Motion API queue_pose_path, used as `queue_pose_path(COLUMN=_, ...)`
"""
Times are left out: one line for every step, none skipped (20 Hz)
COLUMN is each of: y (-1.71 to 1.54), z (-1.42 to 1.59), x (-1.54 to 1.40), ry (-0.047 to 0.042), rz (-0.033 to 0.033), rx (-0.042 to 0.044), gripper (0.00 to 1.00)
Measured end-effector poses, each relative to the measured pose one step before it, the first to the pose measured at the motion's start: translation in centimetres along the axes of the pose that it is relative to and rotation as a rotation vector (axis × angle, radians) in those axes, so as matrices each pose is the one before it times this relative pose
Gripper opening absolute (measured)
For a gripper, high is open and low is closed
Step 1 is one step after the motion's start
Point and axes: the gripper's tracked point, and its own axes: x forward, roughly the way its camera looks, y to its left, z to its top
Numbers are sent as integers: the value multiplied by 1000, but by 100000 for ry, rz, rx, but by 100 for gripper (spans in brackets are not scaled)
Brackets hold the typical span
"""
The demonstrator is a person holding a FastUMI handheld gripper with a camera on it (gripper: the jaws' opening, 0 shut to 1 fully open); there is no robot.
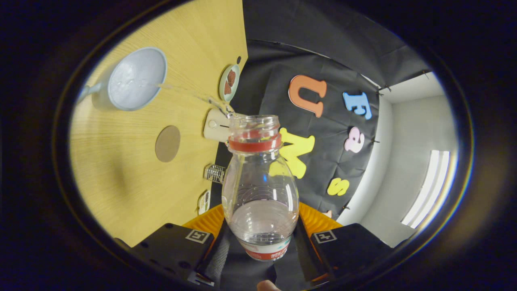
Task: Take the bottle from table, then pour the juice into the cup, finally place the bottle on the coaster
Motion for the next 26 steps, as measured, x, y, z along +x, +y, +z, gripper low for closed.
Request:
queue_pose_path(y=-98, z=12, x=70, ry=-89, rz=-104, rx=-632, gripper=78)
queue_pose_path(y=65, z=54, x=-32, ry=-132, rz=55, rx=-455, gripper=78)
queue_pose_path(y=-56, z=126, x=-36, ry=-9, rz=66, rx=-333, gripper=78)
queue_pose_path(y=-36, z=41, x=62, ry=-54, rz=-23, rx=-277, gripper=78)
queue_pose_path(y=-34, z=28, x=67, ry=-38, rz=-14, rx=-264, gripper=78)
queue_pose_path(y=-30, z=85, x=103, ry=-148, rz=-231, rx=-187, gripper=78)
queue_pose_path(y=-48, z=-42, x=-7, ry=104, rz=-195, rx=-583, gripper=78)
queue_pose_path(y=-48, z=20, x=60, ry=-11, rz=-45, rx=-407, gripper=78)
queue_pose_path(y=41, z=-49, x=140, ry=286, rz=267, rx=-162, gripper=78)
queue_pose_path(y=100, z=-93, x=-38, ry=230, rz=306, rx=-27, gripper=78)
queue_pose_path(y=-17, z=-13, x=-53, ry=227, rz=-7, rx=-121, gripper=78)
queue_pose_path(y=50, z=-4, x=9, ry=67, rz=78, rx=-203, gripper=78)
queue_pose_path(y=-4, z=-53, x=59, ry=66, rz=19, rx=-247, gripper=78)
queue_pose_path(y=-52, z=-35, x=18, ry=73, rz=-122, rx=-400, gripper=78)
queue_pose_path(y=-122, z=64, x=-50, ry=-88, rz=-211, rx=-338, gripper=78)
queue_pose_path(y=-71, z=-12, x=136, ry=106, rz=-264, rx=-239, gripper=78)
queue_pose_path(y=-43, z=18, x=75, ry=78, rz=-85, rx=-225, gripper=78)
queue_pose_path(y=-1, z=91, x=25, ry=-18, rz=-135, rx=-337, gripper=78)
queue_pose_path(y=-69, z=78, x=-28, ry=51, rz=-129, rx=-184, gripper=78)
queue_pose_path(y=64, z=85, x=71, ry=-286, rz=-67, rx=-198, gripper=78)
queue_pose_path(y=-81, z=52, x=57, ry=-93, rz=-392, rx=-506, gripper=78)
queue_pose_path(y=-127, z=71, x=54, ry=-173, rz=-341, rx=-345, gripper=78)
queue_pose_path(y=-52, z=32, x=-12, ry=-231, rz=-90, rx=-137, gripper=78)
queue_pose_path(y=-101, z=-74, x=-19, ry=35, rz=-99, rx=-259, gripper=78)
queue_pose_path(y=-153, z=-5, x=-13, ry=60, rz=-204, rx=-168, gripper=78)
queue_pose_path(y=-74, z=91, x=60, ry=-68, rz=-166, rx=-164, gripper=78)
